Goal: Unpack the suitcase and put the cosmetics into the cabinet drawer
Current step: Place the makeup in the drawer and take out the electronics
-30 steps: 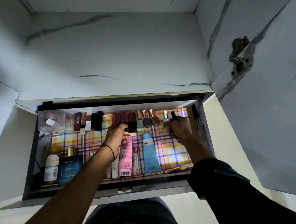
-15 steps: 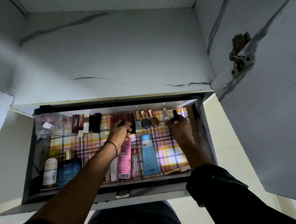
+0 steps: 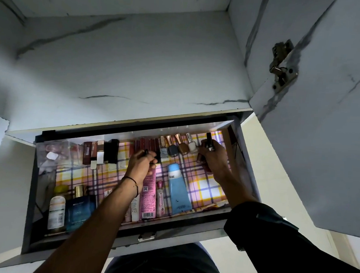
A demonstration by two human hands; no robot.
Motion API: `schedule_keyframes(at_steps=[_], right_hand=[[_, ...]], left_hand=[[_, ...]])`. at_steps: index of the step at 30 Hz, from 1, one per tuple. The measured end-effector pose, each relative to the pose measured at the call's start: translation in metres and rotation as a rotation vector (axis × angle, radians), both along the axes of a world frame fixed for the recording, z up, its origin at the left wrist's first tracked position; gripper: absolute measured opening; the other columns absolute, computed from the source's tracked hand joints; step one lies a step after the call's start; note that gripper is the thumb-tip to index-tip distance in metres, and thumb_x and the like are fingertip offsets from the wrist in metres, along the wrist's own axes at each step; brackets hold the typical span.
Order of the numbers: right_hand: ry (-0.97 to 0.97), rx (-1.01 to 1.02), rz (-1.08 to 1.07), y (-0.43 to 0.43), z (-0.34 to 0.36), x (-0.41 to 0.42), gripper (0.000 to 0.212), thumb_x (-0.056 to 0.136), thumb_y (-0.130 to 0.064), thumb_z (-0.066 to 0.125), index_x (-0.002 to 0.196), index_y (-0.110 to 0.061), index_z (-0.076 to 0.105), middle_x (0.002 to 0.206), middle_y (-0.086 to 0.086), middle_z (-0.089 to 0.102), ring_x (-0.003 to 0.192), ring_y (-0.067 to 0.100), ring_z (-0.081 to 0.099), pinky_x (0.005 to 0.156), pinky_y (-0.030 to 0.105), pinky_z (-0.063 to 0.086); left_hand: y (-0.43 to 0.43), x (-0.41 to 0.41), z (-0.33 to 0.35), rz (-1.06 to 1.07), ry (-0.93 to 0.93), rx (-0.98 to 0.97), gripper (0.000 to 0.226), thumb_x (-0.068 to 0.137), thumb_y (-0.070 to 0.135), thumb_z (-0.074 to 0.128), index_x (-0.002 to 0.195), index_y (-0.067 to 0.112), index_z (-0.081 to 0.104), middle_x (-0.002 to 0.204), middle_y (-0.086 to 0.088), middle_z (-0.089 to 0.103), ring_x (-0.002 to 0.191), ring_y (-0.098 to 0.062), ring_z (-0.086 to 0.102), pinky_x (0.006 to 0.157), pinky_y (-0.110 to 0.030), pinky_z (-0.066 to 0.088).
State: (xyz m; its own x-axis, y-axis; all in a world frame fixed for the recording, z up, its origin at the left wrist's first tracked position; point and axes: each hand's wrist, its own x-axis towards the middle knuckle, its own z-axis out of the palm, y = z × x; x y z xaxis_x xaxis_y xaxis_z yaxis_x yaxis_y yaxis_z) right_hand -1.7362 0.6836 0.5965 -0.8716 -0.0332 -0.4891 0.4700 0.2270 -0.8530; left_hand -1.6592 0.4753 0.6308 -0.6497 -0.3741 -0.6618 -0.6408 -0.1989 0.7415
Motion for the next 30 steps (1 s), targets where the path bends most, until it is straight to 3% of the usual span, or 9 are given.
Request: schedule_keyframes(at_steps=[4, 8, 12, 14, 18, 22, 25, 27, 30], right_hand=[[0.039, 0.091, 0.054, 0.002, 0.004, -0.004, 0.016, 0.095, -0.003, 0.061, 0.109, -0.01, 0.063, 0.086, 0.005, 0.068, 0.069, 0.013, 0.065, 0.05, 0.014, 0.048], [0.101, 0.133, 0.054, 0.002, 0.01, -0.011, 0.015, 0.094, -0.005, 0.065, 0.109, -0.008, 0.064, 0.084, 0.001, 0.067, 0.071, 0.012, 0.065, 0.056, 0.016, 0.05], [0.102, 0.161, -0.008, 0.005, 0.006, -0.014, 0.03, 0.094, -0.008, 0.064, 0.123, -0.016, 0.064, 0.099, 0.001, 0.07, 0.088, 0.015, 0.068, 0.072, 0.03, 0.057], [0.101, 0.216, -0.061, 0.007, 0.003, -0.012, 0.027, 0.095, -0.011, 0.061, 0.12, -0.021, 0.064, 0.101, 0.002, 0.071, 0.092, 0.021, 0.069, 0.078, 0.041, 0.059], [0.068, 0.256, -0.093, 0.011, -0.004, -0.003, 0.021, 0.098, -0.013, 0.058, 0.119, -0.014, 0.063, 0.101, 0.003, 0.069, 0.091, 0.023, 0.067, 0.071, 0.037, 0.058], [0.034, 0.247, -0.029, 0.008, -0.006, -0.001, 0.028, 0.096, -0.013, 0.063, 0.124, -0.012, 0.062, 0.109, 0.003, 0.068, 0.098, 0.02, 0.064, 0.078, 0.034, 0.054], [0.046, 0.273, 0.018, 0.004, -0.005, -0.008, 0.026, 0.095, -0.012, 0.064, 0.121, -0.008, 0.064, 0.102, 0.002, 0.067, 0.09, 0.017, 0.062, 0.065, 0.023, 0.045], [0.051, 0.288, 0.034, 0.001, -0.004, -0.012, 0.025, 0.095, -0.011, 0.063, 0.12, -0.008, 0.065, 0.1, 0.002, 0.067, 0.088, 0.017, 0.063, 0.065, 0.024, 0.047], [0.071, 0.301, 0.04, -0.002, -0.004, -0.018, 0.026, 0.094, -0.012, 0.065, 0.12, -0.007, 0.065, 0.103, 0.007, 0.07, 0.095, 0.022, 0.065, 0.079, 0.036, 0.055]], left_hand=[[0.0, 0.003, 0.002, 0.005, 0.003, 0.001, 0.015, 0.1, 0.008, 0.046, 0.099, 0.01, 0.061, 0.078, -0.002, 0.06, 0.061, -0.011, 0.051, 0.054, -0.02, 0.038], [0.0, 0.003, 0.004, -0.001, 0.007, -0.002, 0.014, 0.1, 0.009, 0.047, 0.102, 0.01, 0.061, 0.078, 0.0, 0.06, 0.061, -0.01, 0.05, 0.054, -0.019, 0.037], [0.0, 0.001, 0.006, 0.004, 0.015, 0.005, 0.014, 0.1, 0.008, 0.048, 0.101, 0.01, 0.061, 0.077, 0.0, 0.06, 0.06, -0.008, 0.05, 0.048, -0.015, 0.037], [-0.001, -0.001, 0.006, 0.005, 0.015, 0.0, 0.013, 0.1, 0.008, 0.048, 0.1, 0.01, 0.061, 0.077, 0.0, 0.06, 0.059, -0.008, 0.05, 0.047, -0.015, 0.038], [-0.001, -0.002, 0.003, 0.001, 0.011, -0.004, 0.014, 0.1, 0.009, 0.049, 0.099, 0.01, 0.062, 0.077, 0.0, 0.061, 0.059, -0.008, 0.051, 0.048, -0.016, 0.038], [-0.001, -0.001, 0.002, -0.005, 0.007, 0.001, 0.014, 0.1, 0.009, 0.048, 0.098, 0.011, 0.062, 0.078, 0.0, 0.061, 0.061, -0.009, 0.051, 0.049, -0.015, 0.04], [0.001, -0.002, 0.001, -0.001, 0.0, 0.002, 0.014, 0.1, 0.008, 0.047, 0.098, 0.01, 0.061, 0.077, -0.001, 0.06, 0.061, -0.009, 0.051, 0.045, -0.013, 0.039], [0.001, -0.003, 0.001, -0.001, -0.003, -0.003, 0.014, 0.101, 0.008, 0.047, 0.099, 0.009, 0.061, 0.077, -0.001, 0.059, 0.06, -0.009, 0.05, 0.045, -0.013, 0.038], [0.001, -0.004, 0.002, -0.005, 0.002, -0.01, 0.014, 0.101, 0.008, 0.047, 0.101, 0.008, 0.06, 0.077, -0.002, 0.058, 0.06, -0.009, 0.049, 0.044, -0.012, 0.037]])
